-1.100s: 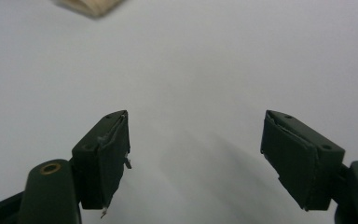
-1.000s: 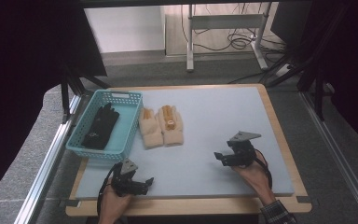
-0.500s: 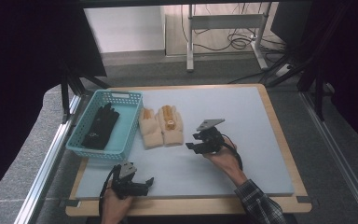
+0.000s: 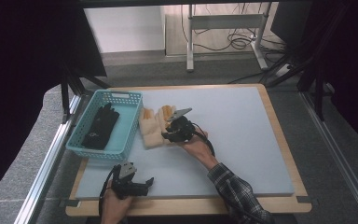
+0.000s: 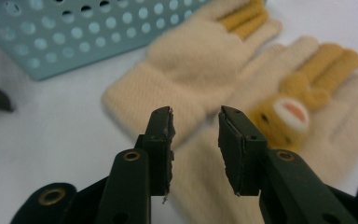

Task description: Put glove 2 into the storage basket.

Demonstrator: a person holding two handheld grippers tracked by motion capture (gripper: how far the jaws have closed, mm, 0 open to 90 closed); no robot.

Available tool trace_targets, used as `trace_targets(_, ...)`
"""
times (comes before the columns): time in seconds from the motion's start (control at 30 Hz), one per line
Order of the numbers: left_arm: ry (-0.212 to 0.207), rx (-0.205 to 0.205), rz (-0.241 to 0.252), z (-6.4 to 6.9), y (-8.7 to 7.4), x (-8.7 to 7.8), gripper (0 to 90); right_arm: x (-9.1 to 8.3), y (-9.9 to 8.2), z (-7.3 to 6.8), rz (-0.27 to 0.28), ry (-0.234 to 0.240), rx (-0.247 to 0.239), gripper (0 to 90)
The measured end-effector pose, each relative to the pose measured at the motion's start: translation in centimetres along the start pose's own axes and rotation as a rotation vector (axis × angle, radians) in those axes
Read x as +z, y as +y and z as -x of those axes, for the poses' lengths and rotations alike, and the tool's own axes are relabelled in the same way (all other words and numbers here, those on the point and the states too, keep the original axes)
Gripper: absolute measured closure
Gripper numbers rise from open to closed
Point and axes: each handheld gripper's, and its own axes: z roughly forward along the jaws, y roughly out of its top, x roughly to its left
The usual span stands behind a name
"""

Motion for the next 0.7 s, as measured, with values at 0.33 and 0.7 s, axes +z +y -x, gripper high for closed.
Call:
trace_targets(0.33, 0.001, -0.001, 0.005, 0.0, 0.0, 0.0, 0.0, 5.2, 2.3, 0.4, 0.004, -0.021, 0.010, 36.8)
trace_targets(0.7, 0.001, -0.001, 0.007, 0.0, -0.1, 0.0, 0.0, 8.7, 3.6, -0.3, -0.086, -0.025, -0.023, 54.9)
